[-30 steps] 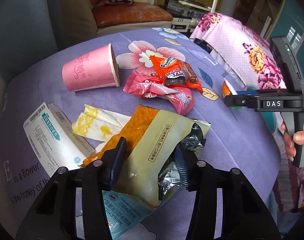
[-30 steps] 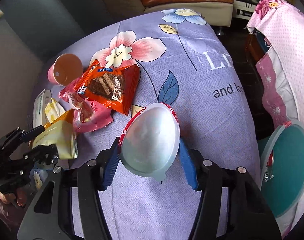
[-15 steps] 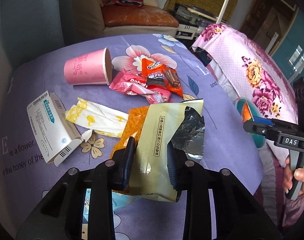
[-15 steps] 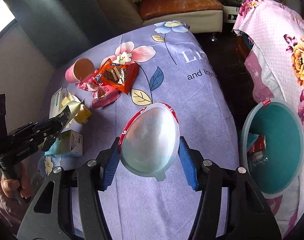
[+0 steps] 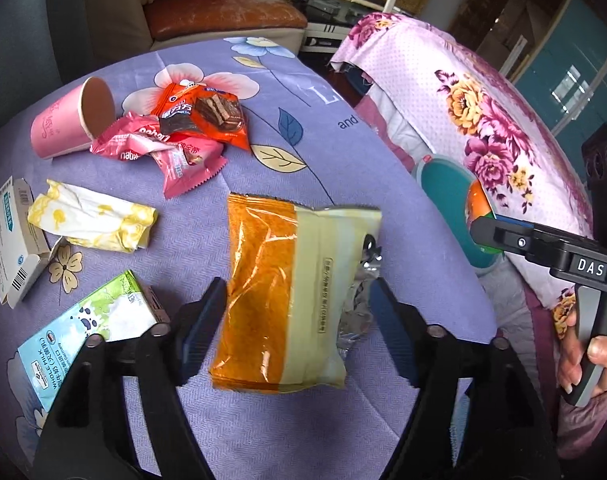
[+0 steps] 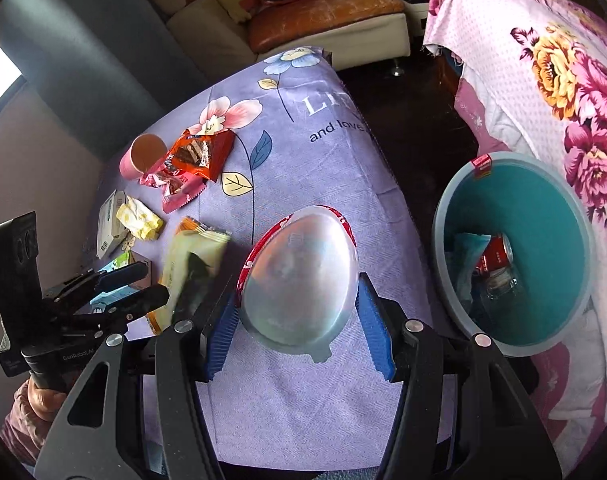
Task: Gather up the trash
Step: 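Lift and carry the snack bag and white lid over the teal bin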
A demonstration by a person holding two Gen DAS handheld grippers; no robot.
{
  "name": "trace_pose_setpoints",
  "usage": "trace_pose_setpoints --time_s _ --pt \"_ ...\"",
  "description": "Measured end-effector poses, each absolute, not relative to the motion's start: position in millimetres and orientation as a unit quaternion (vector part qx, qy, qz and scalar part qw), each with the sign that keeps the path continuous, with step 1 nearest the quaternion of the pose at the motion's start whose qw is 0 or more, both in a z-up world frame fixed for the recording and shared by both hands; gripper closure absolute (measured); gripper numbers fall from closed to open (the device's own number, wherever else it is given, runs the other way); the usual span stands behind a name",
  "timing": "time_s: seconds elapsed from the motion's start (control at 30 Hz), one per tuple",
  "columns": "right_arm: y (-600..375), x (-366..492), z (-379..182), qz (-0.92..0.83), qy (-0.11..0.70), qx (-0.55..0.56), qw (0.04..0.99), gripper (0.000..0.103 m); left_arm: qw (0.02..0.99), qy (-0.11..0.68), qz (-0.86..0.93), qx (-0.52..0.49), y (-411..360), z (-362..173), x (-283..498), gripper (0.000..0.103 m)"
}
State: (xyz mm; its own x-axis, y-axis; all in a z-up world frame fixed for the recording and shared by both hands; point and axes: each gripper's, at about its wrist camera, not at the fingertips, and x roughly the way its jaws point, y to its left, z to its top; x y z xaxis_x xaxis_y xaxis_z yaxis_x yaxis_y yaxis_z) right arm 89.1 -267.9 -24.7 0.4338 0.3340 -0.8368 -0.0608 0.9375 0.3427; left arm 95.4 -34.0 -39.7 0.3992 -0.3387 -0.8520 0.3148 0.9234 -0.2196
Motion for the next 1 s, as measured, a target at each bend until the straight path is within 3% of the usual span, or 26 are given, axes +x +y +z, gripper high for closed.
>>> trace_pose_setpoints --time_s 0.17,0.63,0.77,0.83,1.0 --pt "-280 85 -31 0.114 0.521 0.144 0.833 0.049 0.835 0.518 -0.184 0.023 -39 -48 96 0.01" --pt "-293 87 -43 0.113 0.526 0.167 0.826 0.049 0.818 0.541 -0.176 0.08 -60 -88 107 0.005" --pt "-299 88 -46 0.11 0.526 0.174 0.825 0.049 0.827 0.524 -0.176 0.096 -68 -81 102 0.046" --pt "-301 88 -48 0.109 0.527 0.177 0.824 0.049 0.828 0.526 -0.176 0.085 -69 -77 102 0.053" --pt "-307 89 -49 0.11 0.522 0.187 0.825 0.049 0.834 0.522 -0.166 0.073 -73 -66 102 0.055"
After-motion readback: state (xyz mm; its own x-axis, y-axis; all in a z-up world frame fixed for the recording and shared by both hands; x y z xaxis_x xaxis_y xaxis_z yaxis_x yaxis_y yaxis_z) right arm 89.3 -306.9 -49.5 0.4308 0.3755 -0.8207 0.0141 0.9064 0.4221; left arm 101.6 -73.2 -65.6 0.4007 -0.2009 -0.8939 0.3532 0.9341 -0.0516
